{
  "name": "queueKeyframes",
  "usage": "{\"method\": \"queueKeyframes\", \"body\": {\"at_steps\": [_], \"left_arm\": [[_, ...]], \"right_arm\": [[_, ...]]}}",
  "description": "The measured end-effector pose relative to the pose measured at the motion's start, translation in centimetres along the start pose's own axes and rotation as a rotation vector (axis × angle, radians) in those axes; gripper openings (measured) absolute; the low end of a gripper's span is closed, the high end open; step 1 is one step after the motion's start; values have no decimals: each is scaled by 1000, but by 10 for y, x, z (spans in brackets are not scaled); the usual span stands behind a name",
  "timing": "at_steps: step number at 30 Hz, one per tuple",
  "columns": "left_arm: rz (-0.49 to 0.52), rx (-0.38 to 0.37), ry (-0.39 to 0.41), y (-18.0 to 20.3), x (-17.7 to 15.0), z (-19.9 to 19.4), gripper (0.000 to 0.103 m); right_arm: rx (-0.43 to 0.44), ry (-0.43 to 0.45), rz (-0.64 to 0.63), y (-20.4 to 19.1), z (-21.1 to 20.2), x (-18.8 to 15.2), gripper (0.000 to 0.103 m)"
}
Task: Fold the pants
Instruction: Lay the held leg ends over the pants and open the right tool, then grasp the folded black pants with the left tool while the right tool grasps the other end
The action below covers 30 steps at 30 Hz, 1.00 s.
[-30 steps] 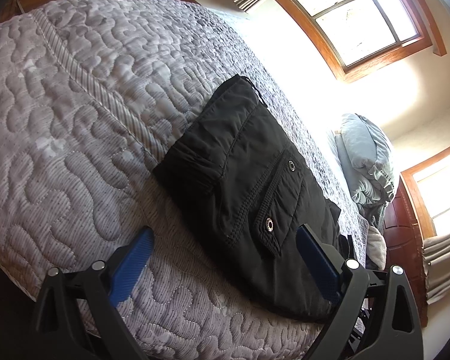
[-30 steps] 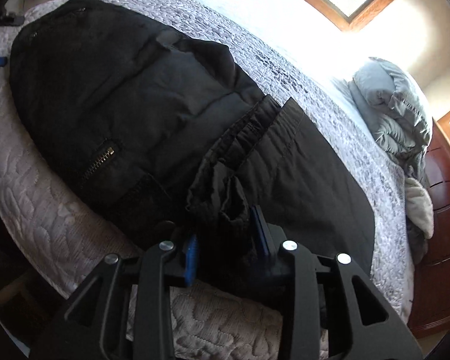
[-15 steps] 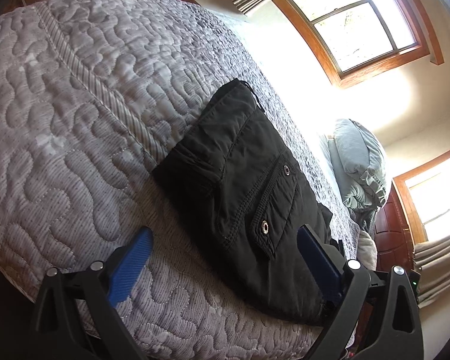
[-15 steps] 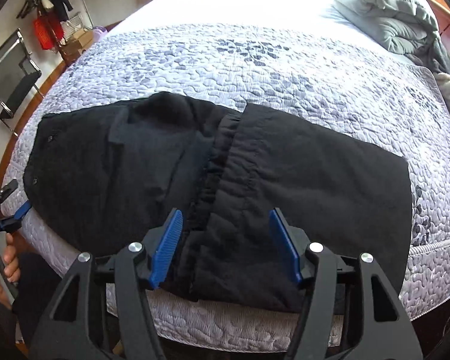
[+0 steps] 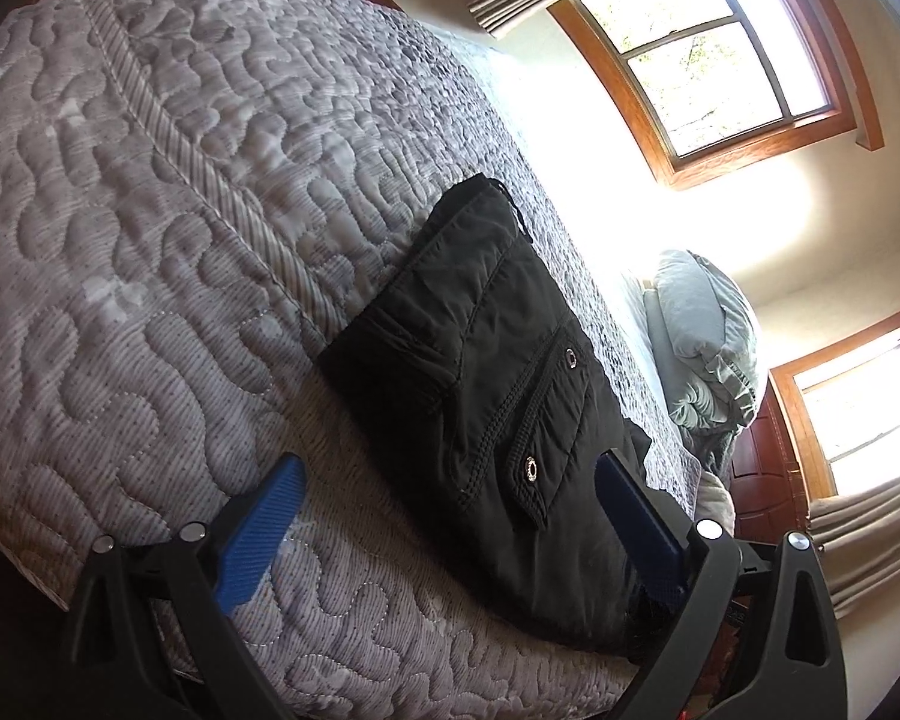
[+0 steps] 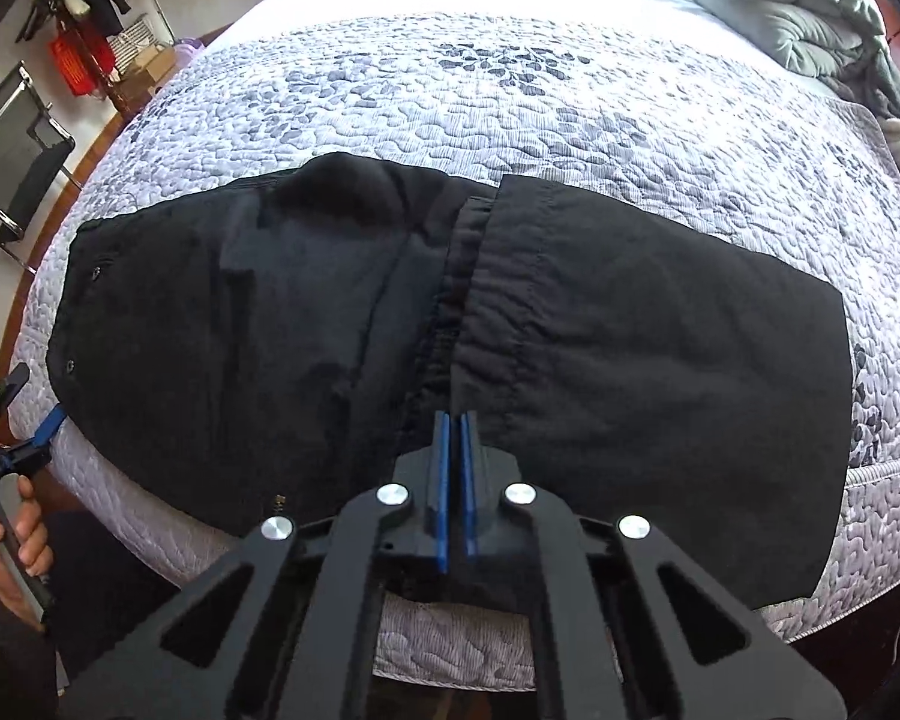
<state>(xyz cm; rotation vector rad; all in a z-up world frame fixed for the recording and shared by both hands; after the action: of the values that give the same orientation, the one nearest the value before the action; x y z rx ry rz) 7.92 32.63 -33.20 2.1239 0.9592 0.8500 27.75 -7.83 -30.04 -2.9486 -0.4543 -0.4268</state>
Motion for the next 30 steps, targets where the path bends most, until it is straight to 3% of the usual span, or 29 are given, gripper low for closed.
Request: {"method": "queueKeyframes", "body": {"at_steps": [6,11,15,18,22,26,30], "left_arm": [[-2,-5,-6,-1,1,-1,98],[-12,7,-9,-5,2,-1,98],[-21,20,-13,-3,-2,0,99],[-42,19,-15,0,-2,1,99],[-79,21,-12,4,2,7,99],[-142,5,5,5,9,19,99],[-186,2,30,6,15,30,99]], "right_arm": [[-8,-48,-13,-2,19,-3,5],[7,-75,-56,-11,19,-5,24],[45,-94,-116,-22,4,7,28],[94,-103,-188,-36,-12,29,47],[215,-121,-322,-77,-32,65,75],[317,-195,-496,-138,-39,100,86],[363,-275,-684,-204,-31,127,87]]}}
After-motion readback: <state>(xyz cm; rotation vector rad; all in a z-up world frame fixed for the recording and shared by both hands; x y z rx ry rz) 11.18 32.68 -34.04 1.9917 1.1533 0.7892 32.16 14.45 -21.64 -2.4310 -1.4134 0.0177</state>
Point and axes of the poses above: each gripper's, at about its wrist camera, not at the fingertips, and z roughly the way its jaws point, y to its right, x to its top, the point moved 9 cm from there along z, roughly the way its jaws point
